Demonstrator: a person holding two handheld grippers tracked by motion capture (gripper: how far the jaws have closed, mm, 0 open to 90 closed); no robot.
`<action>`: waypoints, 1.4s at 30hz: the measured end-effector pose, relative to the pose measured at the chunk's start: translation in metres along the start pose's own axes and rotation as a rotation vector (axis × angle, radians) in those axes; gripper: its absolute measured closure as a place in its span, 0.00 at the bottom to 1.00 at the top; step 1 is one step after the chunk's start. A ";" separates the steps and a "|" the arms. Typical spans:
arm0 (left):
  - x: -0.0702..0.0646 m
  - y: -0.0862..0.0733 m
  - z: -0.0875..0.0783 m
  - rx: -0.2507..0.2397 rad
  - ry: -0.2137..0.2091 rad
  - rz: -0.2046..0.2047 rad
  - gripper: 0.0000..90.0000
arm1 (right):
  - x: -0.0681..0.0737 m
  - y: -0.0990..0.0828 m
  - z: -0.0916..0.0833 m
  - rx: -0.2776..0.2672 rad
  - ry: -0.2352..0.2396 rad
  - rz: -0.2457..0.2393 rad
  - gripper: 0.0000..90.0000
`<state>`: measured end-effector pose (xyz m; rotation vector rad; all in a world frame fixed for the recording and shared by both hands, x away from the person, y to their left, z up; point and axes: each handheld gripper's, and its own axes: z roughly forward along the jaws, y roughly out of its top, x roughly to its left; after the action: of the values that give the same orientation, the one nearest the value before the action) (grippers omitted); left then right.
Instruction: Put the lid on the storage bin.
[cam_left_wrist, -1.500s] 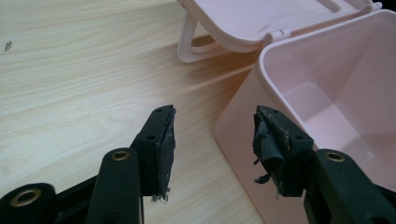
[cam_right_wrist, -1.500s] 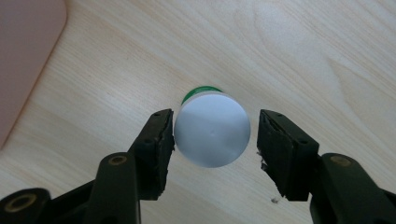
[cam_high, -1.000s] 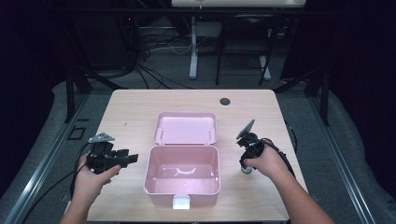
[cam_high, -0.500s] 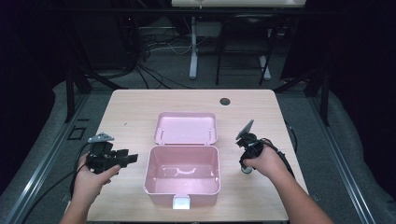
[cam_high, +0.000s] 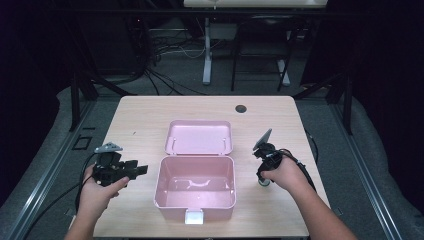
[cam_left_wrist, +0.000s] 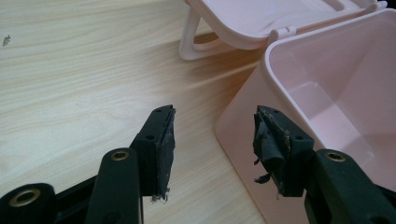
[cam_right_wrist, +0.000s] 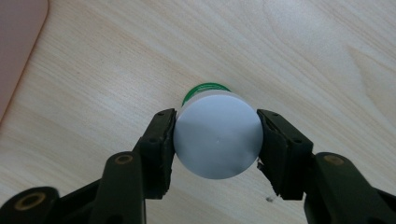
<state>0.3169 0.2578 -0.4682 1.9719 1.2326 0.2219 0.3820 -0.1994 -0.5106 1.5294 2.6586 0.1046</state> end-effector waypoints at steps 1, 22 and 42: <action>0.000 0.000 0.000 0.000 0.001 0.001 0.54 | 0.000 0.000 0.000 -0.001 0.000 -0.001 0.55; 0.000 0.000 0.000 0.001 0.003 0.004 0.53 | 0.004 0.000 -0.009 -0.020 0.007 -0.016 0.56; -0.004 0.002 0.002 0.016 0.007 0.028 0.46 | 0.020 0.005 -0.053 -0.046 0.007 -0.091 0.56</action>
<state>0.3172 0.2534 -0.4677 2.0047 1.2150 0.2334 0.3711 -0.1803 -0.4584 1.3954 2.7056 0.1646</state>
